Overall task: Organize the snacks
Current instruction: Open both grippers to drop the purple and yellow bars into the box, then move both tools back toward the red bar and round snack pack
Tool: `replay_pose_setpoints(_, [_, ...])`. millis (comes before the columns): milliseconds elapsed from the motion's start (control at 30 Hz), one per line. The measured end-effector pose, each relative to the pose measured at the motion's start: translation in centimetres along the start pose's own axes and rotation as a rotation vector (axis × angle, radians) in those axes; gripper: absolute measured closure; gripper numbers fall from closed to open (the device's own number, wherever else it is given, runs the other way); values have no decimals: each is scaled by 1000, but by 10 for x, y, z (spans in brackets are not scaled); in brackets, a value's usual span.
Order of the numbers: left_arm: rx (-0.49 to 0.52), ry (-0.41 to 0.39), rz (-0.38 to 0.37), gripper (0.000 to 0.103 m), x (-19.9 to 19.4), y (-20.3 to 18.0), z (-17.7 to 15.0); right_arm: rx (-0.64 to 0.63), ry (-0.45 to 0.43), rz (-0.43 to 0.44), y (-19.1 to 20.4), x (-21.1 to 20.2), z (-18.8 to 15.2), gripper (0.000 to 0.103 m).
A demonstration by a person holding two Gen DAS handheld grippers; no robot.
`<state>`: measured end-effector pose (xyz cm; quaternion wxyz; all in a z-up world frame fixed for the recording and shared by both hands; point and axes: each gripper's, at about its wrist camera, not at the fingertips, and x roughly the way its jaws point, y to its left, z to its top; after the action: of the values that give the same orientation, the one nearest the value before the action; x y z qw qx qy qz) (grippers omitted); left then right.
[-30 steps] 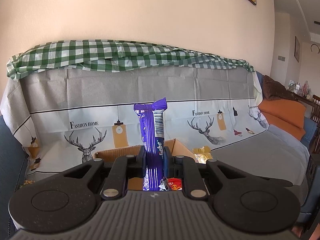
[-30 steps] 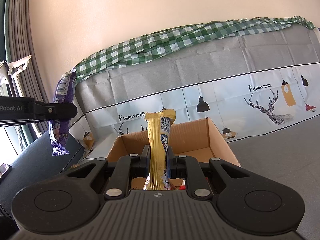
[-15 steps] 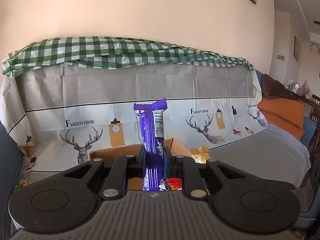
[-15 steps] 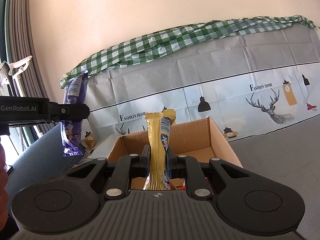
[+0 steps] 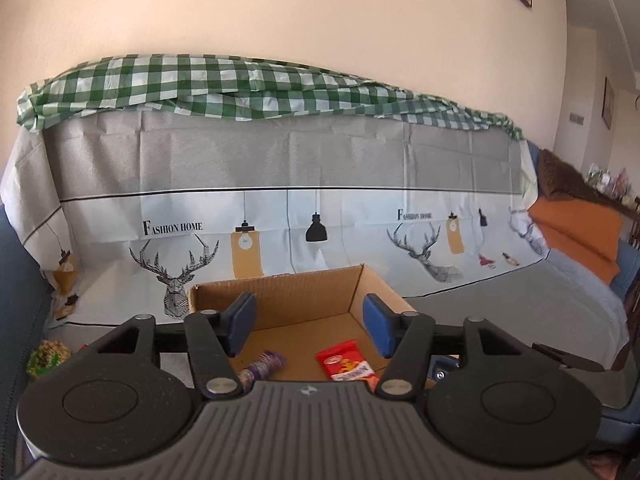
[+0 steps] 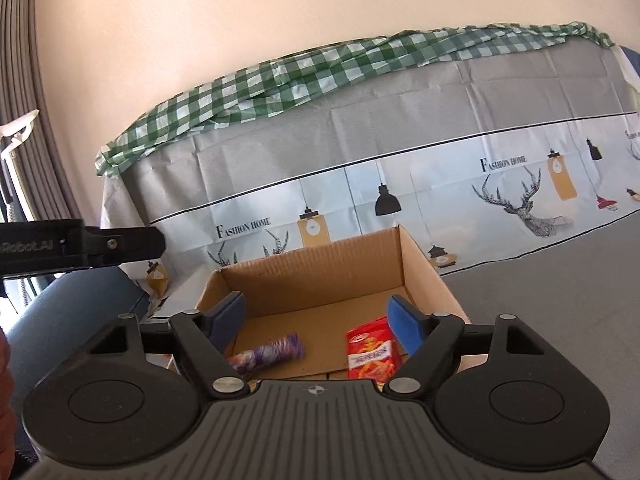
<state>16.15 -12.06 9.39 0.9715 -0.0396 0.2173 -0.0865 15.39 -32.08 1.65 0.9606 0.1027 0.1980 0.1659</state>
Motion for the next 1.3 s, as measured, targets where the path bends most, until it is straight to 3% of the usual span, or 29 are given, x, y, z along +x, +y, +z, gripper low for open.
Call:
replay_pose_setpoints(333, [-34,-97,33,25,-17,21,-21,-16,-109,-34,12,-6,-5,17])
replay_pose_setpoints(567, [-90,-64,47,24,-13,52,-33,40,-78,-20,18,0,-5,17])
replay_pose_setpoints(800, [-210,-13,92,25,4,99,-50,70,-45,2,29,7,-7,17])
replay_pose_setpoints(867, [-268,21,93,36,12,118,-55,66,-39,4,33,10,-7,17])
replay_pose_setpoints(933, [-314,53,119,66,22,135,-59,56,-35,2,38,12,-7,17])
replay_pose_setpoints(1000, [-340,68,192,73,31,150,-63,44,-27,2,43,15,-8,21])
replay_pose_setpoints(1100, [-437,73,270,73,44,181,-67,30,1,21,48,20,-9,46])
replay_pose_setpoints(1167, [-500,90,338,73,58,202,-67,19,18,44,53,24,-9,56])
replay_pose_setpoints(1300, [-622,100,410,70,80,242,-64,-23,45,66,63,31,-11,62])
